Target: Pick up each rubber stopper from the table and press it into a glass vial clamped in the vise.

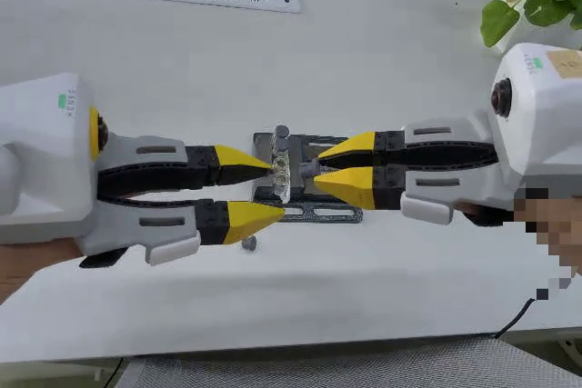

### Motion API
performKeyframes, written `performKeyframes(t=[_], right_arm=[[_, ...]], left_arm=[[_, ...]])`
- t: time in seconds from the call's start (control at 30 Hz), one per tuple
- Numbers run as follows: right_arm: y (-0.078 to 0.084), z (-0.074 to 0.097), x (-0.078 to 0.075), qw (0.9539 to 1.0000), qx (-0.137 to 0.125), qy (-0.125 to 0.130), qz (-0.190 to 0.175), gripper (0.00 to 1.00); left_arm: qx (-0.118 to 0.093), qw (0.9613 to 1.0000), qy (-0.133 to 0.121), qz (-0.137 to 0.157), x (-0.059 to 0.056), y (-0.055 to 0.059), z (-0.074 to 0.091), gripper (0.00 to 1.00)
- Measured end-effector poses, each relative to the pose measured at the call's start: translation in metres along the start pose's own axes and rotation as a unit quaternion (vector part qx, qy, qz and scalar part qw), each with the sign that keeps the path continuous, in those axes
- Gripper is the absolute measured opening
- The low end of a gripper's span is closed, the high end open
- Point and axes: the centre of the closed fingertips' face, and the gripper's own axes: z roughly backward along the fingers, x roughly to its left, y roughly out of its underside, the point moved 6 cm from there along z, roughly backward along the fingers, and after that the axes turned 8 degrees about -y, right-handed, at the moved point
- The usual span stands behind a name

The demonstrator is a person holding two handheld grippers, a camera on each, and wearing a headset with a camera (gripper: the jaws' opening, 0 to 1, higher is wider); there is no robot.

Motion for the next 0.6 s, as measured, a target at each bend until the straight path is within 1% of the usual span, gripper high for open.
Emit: performKeyframes(t=[0.13,0.4,0.43,0.47,0.5,0.6], right_arm=[[0.002,-0.003,-0.013,0.9994,0.029,0.016,-0.001,0.06],[0.001,-0.013,-0.035,0.9968,0.072,0.033,-0.007,0.06],[0.002,-0.014,-0.038,0.9963,0.078,0.034,-0.007,0.06],[0.003,-0.014,-0.045,0.9953,0.089,0.038,-0.007,0.06],[0.003,-0.015,-0.047,0.9949,0.093,0.039,-0.007,0.06],[0.005,-0.019,-0.054,0.9922,0.117,0.041,-0.006,0.06]], left_arm=[[0.001,0.9999,-0.017,-0.001,0.007,0.003,0.002,0.34],[0.01,0.9989,-0.045,-0.005,0.019,0.012,0.007,0.49],[0.012,0.9988,-0.047,-0.005,0.02,0.013,0.007,0.5],[0.013,0.9986,-0.051,-0.006,0.022,0.015,0.008,0.52],[0.014,0.9985,-0.053,-0.007,0.023,0.016,0.008,0.54],[0.018,0.9979,-0.06,-0.012,0.027,0.02,0.009,0.61]])
